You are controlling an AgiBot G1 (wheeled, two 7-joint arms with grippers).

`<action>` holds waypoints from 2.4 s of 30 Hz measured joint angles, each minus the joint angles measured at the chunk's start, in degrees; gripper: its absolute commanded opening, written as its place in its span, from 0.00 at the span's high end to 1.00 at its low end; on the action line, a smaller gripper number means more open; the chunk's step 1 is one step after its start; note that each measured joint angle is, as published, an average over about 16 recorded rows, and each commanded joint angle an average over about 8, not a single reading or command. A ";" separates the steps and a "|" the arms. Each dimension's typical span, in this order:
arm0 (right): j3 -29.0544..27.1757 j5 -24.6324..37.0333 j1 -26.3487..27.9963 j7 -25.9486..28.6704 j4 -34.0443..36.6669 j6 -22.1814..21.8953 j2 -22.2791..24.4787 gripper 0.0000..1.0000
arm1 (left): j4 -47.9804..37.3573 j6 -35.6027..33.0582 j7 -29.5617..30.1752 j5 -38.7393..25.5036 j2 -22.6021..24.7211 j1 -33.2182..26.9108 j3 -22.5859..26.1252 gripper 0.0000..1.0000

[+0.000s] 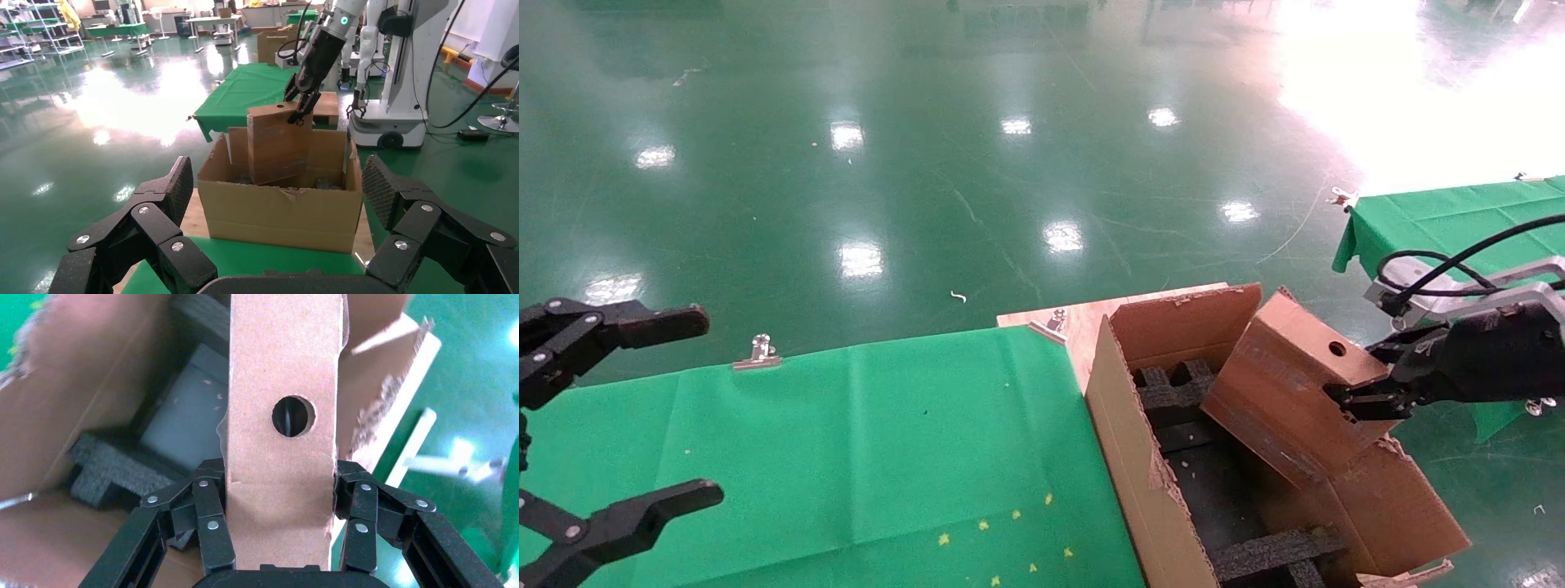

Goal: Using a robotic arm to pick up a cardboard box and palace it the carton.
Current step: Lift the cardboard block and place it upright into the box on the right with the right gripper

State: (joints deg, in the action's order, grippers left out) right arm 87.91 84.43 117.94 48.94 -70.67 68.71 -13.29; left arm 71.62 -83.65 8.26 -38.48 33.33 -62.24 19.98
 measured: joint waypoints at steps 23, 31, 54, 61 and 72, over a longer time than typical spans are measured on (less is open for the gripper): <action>2.81 4.73 -4.37 21.52 -5.70 -8.61 2.30 1.00 | -0.02 0.01 -0.01 0.02 -0.01 0.01 0.00 0.00; 4.51 10.06 -6.29 31.37 -6.40 -11.13 0.82 1.00 | -0.02 0.01 -0.01 0.02 -0.01 0.01 0.00 0.00; 8.07 20.65 -11.77 50.06 -7.01 -16.28 -4.40 1.00 | -0.02 0.01 -0.01 0.03 -0.01 0.01 0.01 0.00; 9.21 22.68 -14.26 52.55 -6.81 -18.90 -5.54 1.00 | -0.02 0.01 -0.01 0.03 -0.01 0.01 0.01 0.00; 10.89 26.60 -18.45 57.08 -5.96 -23.35 -7.99 1.00 | -0.02 0.02 -0.01 0.03 -0.02 0.00 0.01 0.00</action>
State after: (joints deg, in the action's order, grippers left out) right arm 98.80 111.04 99.50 106.02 -76.63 45.36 -21.29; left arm 71.60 -83.64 8.24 -38.45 33.32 -62.24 20.00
